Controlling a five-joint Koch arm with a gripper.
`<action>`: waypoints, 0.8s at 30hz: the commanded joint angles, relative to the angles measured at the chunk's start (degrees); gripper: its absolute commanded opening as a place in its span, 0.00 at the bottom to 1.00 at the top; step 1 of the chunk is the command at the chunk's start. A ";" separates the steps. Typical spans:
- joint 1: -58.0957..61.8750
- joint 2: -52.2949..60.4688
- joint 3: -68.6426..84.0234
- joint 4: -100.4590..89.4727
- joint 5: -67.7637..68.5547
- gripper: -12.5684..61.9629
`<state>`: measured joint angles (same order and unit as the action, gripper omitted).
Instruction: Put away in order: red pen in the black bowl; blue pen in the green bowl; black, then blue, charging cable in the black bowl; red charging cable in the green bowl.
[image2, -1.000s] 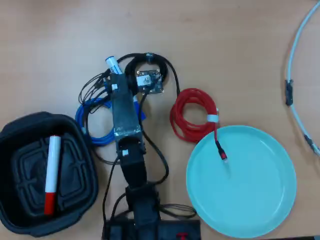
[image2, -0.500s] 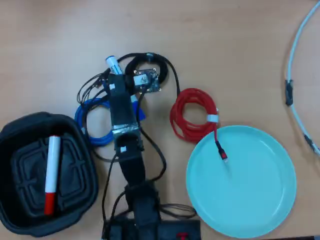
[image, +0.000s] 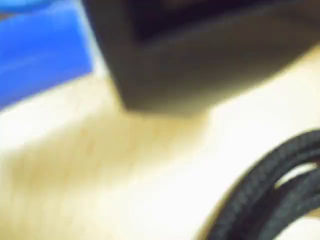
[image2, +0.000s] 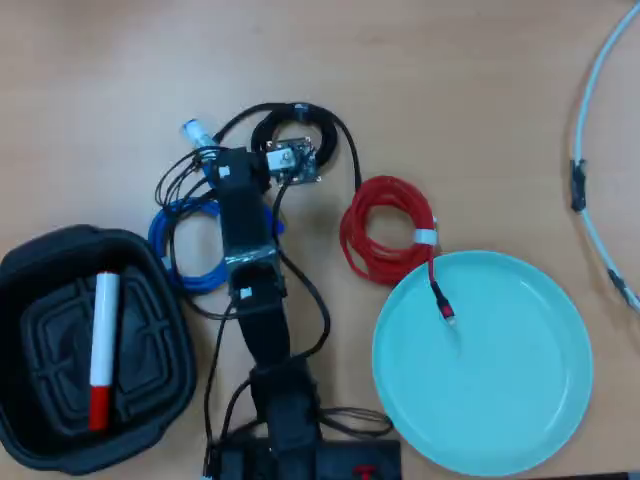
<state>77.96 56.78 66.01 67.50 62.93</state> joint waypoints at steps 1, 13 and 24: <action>-0.18 0.44 -3.52 0.88 0.62 0.07; 0.00 9.84 -4.22 10.28 -4.83 0.09; 3.43 34.37 -2.72 17.93 -13.80 0.09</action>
<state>80.07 84.81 66.18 82.88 51.42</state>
